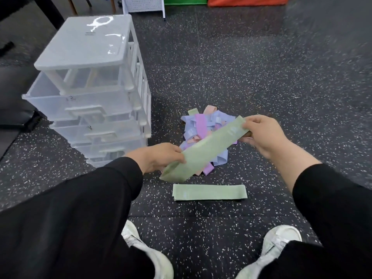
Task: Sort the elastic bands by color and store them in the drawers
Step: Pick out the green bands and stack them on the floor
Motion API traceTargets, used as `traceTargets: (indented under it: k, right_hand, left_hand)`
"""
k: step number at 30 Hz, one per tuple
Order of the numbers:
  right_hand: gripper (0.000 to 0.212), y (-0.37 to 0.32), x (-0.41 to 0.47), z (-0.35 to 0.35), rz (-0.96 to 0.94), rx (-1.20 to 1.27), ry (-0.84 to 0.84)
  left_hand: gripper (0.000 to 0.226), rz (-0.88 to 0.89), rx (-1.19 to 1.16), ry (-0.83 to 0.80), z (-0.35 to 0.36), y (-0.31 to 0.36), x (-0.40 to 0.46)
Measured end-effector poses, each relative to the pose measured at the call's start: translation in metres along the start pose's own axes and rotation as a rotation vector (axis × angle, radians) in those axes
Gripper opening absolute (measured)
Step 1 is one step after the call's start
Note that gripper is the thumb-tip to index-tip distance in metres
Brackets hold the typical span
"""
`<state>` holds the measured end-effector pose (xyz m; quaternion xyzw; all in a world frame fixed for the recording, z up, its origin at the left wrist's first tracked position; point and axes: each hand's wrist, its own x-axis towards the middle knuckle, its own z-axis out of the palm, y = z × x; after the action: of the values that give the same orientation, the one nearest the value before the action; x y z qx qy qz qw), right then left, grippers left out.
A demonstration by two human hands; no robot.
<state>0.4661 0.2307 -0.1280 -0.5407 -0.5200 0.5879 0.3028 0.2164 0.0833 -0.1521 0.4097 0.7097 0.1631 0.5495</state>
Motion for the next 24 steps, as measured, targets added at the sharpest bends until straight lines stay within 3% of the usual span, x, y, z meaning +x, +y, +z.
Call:
traceTargets:
  k: [3, 6, 10, 20, 24]
  right_hand:
    - [0.017, 0.025, -0.003, -0.013, 0.071, 0.002, 0.005]
    - [0.021, 0.053, -0.002, -0.026, 0.145, 0.004, 0.063]
    - [0.017, 0.093, 0.003, -0.042, 0.260, -0.058, 0.122]
    - [0.020, 0.137, 0.005, -0.045, 0.392, -0.081, 0.180]
    - [0.014, 0.145, 0.004, -0.042, 0.392, -0.064, 0.198]
  left_hand:
    - [0.007, -0.011, 0.007, 0.006, 0.002, -0.016, 0.005]
    - [0.028, -0.065, -0.001, -0.060, 0.004, -0.031, 0.009]
    - [0.030, -0.082, -0.011, 0.000, 0.010, -0.041, 0.015]
    - [0.035, -0.200, -0.468, 0.138, 0.038, -0.056, 0.040]
    - [0.026, -0.218, -0.624, 0.145, 0.044, -0.053, 0.042]
